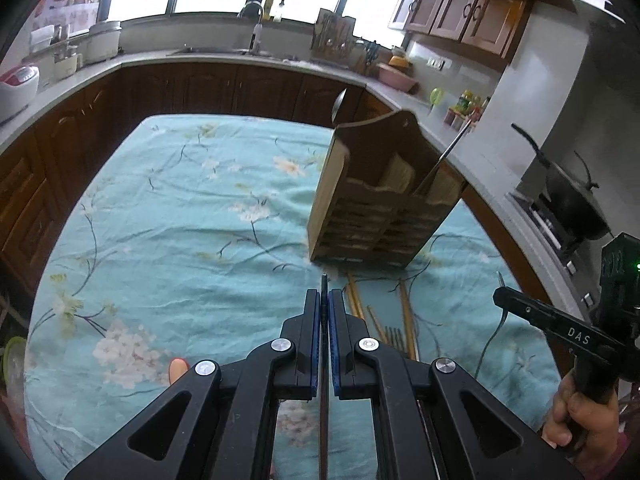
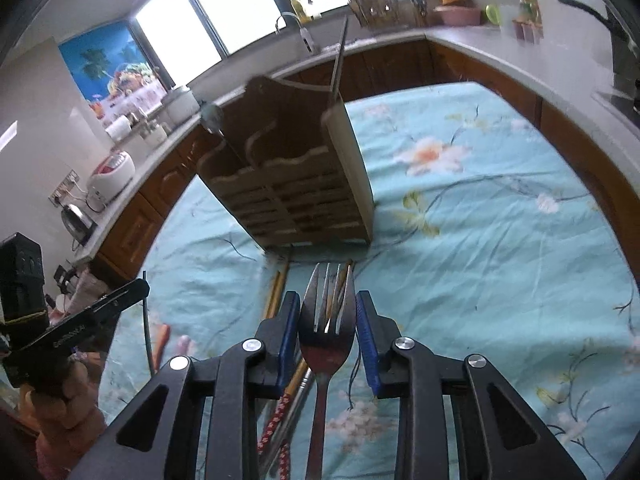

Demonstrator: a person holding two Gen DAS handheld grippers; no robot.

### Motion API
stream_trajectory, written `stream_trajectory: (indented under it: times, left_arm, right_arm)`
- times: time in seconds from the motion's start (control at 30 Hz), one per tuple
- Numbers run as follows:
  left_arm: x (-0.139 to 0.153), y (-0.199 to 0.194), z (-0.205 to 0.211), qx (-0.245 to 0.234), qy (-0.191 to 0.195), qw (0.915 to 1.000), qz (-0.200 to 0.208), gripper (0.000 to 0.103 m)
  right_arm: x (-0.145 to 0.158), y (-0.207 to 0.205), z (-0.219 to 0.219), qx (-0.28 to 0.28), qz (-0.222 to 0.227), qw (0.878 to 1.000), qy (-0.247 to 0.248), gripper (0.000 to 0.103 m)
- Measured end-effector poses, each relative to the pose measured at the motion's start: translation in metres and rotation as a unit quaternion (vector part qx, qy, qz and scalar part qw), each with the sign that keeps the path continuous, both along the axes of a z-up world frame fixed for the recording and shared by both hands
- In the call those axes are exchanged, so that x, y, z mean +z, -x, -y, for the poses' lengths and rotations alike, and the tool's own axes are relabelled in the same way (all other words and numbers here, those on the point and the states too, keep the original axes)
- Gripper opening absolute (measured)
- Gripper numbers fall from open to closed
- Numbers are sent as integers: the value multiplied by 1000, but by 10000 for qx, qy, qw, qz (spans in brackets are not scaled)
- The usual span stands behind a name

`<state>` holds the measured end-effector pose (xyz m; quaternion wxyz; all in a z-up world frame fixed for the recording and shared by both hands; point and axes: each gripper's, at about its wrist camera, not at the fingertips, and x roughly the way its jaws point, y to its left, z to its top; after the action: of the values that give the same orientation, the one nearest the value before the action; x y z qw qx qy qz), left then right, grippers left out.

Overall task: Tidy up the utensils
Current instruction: 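Lift the rod with the left tool while the right tool carries the fork to the caddy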

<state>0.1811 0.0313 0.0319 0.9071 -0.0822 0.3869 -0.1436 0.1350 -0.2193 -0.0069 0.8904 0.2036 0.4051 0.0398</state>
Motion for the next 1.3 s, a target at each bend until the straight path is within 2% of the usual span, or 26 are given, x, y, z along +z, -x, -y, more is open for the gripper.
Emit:
stream_trajectory:
  times: [0.37,0.87,1.3]
  left_arm:
    - [27,25,-11,68,172,9992,346,3]
    - [60,28,-23,364,547,9934,942,3]
    - [107,-3,-25,546,890,9786,1774,3]
  right_arm:
    - [35,16,3,-71,501,9987,8,28]
    - [72,14,12,-160,983,9950,79,28]
    - [122,-25,33,-385,1630,9856,215,28]
